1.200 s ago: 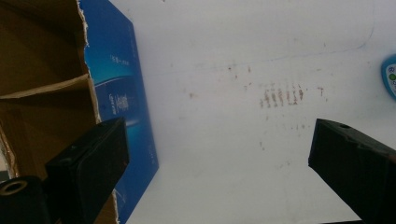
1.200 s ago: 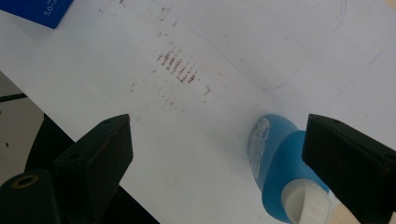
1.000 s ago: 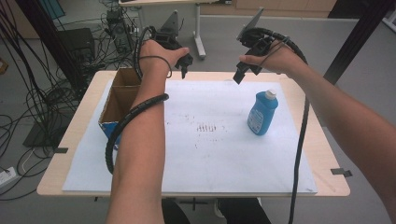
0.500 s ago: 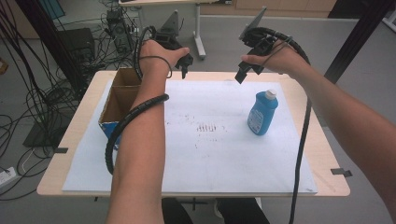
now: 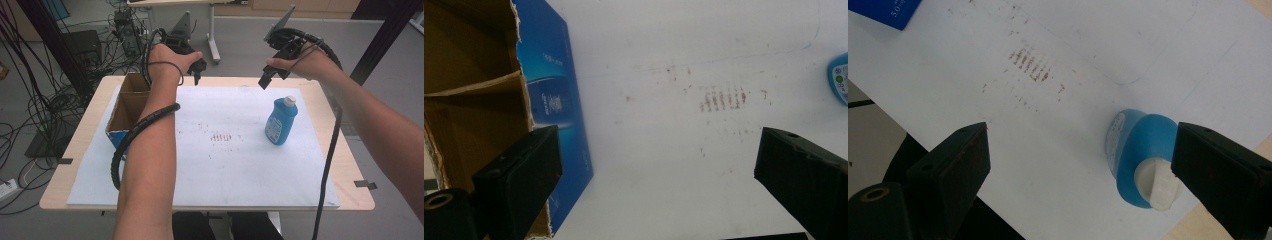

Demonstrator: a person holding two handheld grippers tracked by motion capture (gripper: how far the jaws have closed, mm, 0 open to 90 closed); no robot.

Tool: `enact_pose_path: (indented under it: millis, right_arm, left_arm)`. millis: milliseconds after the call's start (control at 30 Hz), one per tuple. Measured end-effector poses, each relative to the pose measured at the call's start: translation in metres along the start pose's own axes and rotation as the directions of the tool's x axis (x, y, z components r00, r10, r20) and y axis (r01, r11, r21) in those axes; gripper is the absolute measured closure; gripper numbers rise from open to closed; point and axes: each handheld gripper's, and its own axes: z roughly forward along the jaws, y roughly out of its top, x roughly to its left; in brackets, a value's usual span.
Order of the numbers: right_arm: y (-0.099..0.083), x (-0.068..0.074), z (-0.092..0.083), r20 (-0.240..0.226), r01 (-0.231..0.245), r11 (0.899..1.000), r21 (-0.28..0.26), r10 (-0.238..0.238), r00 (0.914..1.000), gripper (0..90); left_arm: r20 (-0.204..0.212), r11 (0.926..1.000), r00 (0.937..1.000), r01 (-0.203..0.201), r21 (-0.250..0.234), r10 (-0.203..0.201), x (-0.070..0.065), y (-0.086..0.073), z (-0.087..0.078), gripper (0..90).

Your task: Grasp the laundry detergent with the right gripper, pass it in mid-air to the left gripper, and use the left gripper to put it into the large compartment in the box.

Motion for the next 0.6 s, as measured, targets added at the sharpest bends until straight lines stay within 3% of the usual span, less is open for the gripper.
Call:
enact_pose_path:
  millis: [600]
  right_arm:
    - [-0.037, -0.022, -0.016, 0.022, -0.059, 0.998, -0.013, 0.059, 0.998, 8.6]
  left_arm:
    - [0.009, 0.9998, 0.9998, -0.015, -0.015, 0.015, -0.007, -0.003, -0.005, 5.7]
